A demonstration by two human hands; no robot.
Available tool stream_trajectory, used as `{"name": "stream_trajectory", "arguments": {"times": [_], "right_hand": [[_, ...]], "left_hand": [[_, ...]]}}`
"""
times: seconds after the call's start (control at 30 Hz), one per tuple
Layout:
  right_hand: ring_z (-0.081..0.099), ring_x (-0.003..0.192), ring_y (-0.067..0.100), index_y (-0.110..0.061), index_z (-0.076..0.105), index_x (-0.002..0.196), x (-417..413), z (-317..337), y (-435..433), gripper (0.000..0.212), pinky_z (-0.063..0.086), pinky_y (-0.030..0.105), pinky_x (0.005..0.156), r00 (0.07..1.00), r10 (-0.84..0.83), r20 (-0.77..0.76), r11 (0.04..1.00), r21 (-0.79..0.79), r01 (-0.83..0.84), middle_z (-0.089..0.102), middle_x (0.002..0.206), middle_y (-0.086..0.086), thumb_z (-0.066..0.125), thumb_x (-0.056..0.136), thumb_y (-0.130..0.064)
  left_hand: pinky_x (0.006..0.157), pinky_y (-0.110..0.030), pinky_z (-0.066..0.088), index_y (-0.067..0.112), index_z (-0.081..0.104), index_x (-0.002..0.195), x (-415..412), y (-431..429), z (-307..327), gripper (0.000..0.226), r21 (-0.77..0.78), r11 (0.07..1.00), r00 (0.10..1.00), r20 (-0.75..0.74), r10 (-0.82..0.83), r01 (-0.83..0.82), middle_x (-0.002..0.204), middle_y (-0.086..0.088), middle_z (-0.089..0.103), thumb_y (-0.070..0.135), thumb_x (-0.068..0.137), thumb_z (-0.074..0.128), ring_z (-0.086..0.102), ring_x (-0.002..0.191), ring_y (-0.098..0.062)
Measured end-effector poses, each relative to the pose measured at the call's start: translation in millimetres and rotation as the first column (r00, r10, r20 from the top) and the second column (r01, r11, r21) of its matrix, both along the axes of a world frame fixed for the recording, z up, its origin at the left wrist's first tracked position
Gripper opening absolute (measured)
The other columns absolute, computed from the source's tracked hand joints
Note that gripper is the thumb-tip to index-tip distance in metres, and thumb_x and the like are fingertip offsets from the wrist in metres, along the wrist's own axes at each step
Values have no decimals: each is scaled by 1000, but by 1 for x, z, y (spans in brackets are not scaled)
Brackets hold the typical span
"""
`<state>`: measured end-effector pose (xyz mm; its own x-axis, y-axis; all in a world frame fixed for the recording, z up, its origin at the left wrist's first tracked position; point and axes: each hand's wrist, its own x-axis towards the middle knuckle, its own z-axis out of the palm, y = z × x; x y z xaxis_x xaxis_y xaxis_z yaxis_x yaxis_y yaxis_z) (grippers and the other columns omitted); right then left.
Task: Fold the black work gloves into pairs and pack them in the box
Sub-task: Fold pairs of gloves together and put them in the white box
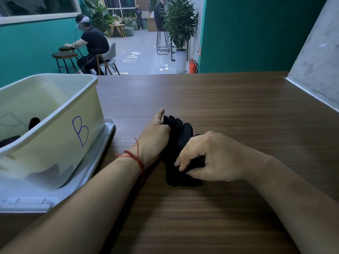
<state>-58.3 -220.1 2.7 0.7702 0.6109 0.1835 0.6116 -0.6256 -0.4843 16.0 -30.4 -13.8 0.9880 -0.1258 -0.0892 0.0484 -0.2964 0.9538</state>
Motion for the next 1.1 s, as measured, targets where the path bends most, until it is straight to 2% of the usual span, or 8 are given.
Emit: {"name": "stream_trajectory", "arguments": {"times": [0.1, 0.27, 0.43, 0.57, 0.67, 0.77, 0.93, 1.1], "right_hand": [[69, 108, -4, -38, 82, 96, -1, 1, 1, 20, 58, 35, 91, 1000, -1, 31, 999, -39, 2, 76, 106, -31, 78, 79, -27], [66, 109, -10, -39, 82, 95, -1, 2, 1, 19, 56, 32, 93, 999, 18, 36, 997, -80, -15, 74, 109, -34, 77, 81, -29], [66, 109, -7, -39, 80, 96, -2, 4, 0, 19, 55, 28, 91, 999, 26, 43, 996, -87, -23, 74, 108, -34, 77, 81, -29], [66, 111, -2, -38, 80, 95, -2, 4, 1, 19, 53, 26, 89, 999, 24, -29, 995, -97, -26, 73, 110, -30, 79, 81, -24], [66, 113, 1, -37, 80, 96, -1, 5, 0, 19, 53, 27, 92, 997, 28, -73, 996, -88, -34, 72, 111, -28, 80, 83, -23], [66, 114, 1, -36, 81, 96, -1, 5, -1, 20, 53, 26, 93, 995, 33, -96, 996, -74, -40, 72, 112, -27, 81, 83, -21], [66, 115, 3, -33, 82, 98, 0, 4, -3, 18, 52, 26, 93, 989, 33, -143, 999, -35, -39, 73, 113, -24, 84, 86, -20], [66, 117, 4, -29, 82, 97, 1, 5, -5, 12, 52, 23, 94, 979, 54, -197, 999, 6, -54, 73, 115, -22, 86, 87, -22]], "left_hand": [[56, -10, 40, 30, 29, 165, 0, -2, 1, 73, -2, 1000, 1000, -7, -1, 1, 88, 15, 51, -3, 100, 42, 48, 70, 3], [50, -8, 40, 27, 28, 165, -2, -3, 1, 75, 13, 1000, 1000, 8, -7, 7, 86, 8, 53, -9, 100, 39, 50, 71, -4], [68, -20, 44, 28, 28, 165, 0, -2, 0, 76, -50, 999, 1000, -22, -9, 8, 97, 5, 61, -8, 99, 41, 56, 78, -5], [100, -31, 53, 25, 35, 162, -2, -2, -1, 72, -228, 974, 997, -79, -10, -8, 141, -11, 59, -3, 98, 54, 64, 121, -21], [91, -27, 56, 21, 45, 154, 4, 8, -2, 61, -383, 922, 997, -71, 40, -64, 140, -8, 65, 9, 97, 63, 67, 123, -20], [97, -22, 52, 21, 50, 149, 11, 20, 0, 48, -294, 954, 994, 68, 81, -58, 140, 0, 65, 6, 104, 50, 61, 129, -10], [115, -38, 47, 20, 60, 136, 15, 30, 0, 40, -233, 971, 989, 124, 81, -50, 136, 0, 66, 1, 102, 48, 59, 131, -14], [75, -30, 55, 23, 69, 109, 3, 37, 5, 27, 249, 963, 856, 470, -213, 103, 100, 6, 70, 2, 97, 58, 67, 86, -17]]}}
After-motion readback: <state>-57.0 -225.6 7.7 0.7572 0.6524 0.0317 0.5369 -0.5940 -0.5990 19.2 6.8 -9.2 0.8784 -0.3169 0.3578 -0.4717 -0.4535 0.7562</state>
